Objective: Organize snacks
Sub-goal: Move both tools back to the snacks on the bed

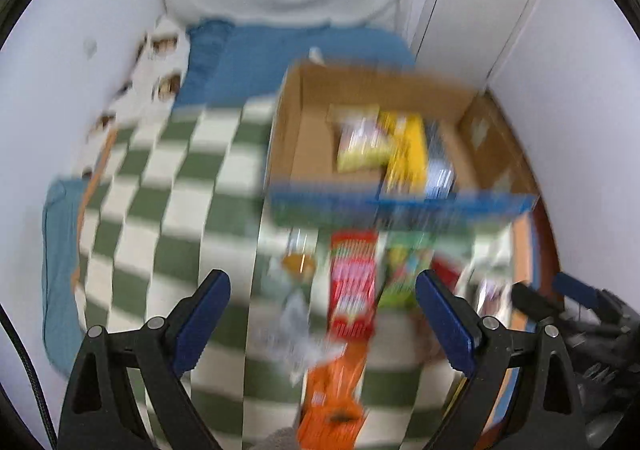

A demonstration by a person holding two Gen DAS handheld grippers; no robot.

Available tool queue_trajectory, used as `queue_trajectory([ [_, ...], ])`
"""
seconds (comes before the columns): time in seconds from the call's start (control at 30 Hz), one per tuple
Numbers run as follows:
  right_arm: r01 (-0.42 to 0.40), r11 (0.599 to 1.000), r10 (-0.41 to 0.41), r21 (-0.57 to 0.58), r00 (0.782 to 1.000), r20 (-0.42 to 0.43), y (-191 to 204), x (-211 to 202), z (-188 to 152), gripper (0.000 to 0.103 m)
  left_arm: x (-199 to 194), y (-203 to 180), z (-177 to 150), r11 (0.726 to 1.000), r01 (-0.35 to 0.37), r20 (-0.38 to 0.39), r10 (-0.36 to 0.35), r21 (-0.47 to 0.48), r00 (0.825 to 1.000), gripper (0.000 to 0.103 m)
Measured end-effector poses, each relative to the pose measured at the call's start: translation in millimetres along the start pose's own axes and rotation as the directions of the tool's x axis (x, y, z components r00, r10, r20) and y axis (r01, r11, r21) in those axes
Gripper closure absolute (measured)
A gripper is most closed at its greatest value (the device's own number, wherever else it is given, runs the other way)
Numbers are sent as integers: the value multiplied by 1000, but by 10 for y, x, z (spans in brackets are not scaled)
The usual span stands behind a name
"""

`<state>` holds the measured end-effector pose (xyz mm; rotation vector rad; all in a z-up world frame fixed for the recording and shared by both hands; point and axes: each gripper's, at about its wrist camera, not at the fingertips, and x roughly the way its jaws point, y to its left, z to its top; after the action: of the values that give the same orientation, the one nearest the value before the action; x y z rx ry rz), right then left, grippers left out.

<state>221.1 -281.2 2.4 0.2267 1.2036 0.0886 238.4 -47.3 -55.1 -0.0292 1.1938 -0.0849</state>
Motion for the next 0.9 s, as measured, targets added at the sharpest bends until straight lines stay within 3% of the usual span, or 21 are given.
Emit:
queue_trajectory([
  [0.1, -12, 998, 18, 69, 997, -77, -229, 186, -400, 4, 402, 134, -447, 999, -5, -158, -3, -49, 987, 8],
  [0.2, -1, 988, 26, 157, 987, -156, -525, 390, -794, 4, 781, 171, -855, 997, -4, -293, -17, -72, 956, 8],
  [0.3, 27, 979, 16, 203, 978, -210, -741, 534, -1069, 5, 1092, 88, -1091, 998, 4, -378, -26, -58, 925, 8],
  [0.53, 102, 951, -21, 291, 963, -267, -1147, 651, -1479, 7, 1582, -268, -1133, 999, -8, -417, 21, 32, 909, 10],
  [0.67, 132, 941, -39, 312, 957, -289, -1282, 716, -1601, 7, 1711, -442, -1194, 997, -13, -427, 45, 78, 903, 17],
  [0.77, 124, 919, -8, 373, 955, -297, -1428, 763, -1701, 7, 1727, -498, -1282, 996, -18, -420, 55, 90, 906, 17],
  [0.9, 74, 859, 102, 507, 945, -311, -1630, 903, -1888, 8, 1701, -459, -1446, 996, -23, -423, 58, 86, 904, 17],
])
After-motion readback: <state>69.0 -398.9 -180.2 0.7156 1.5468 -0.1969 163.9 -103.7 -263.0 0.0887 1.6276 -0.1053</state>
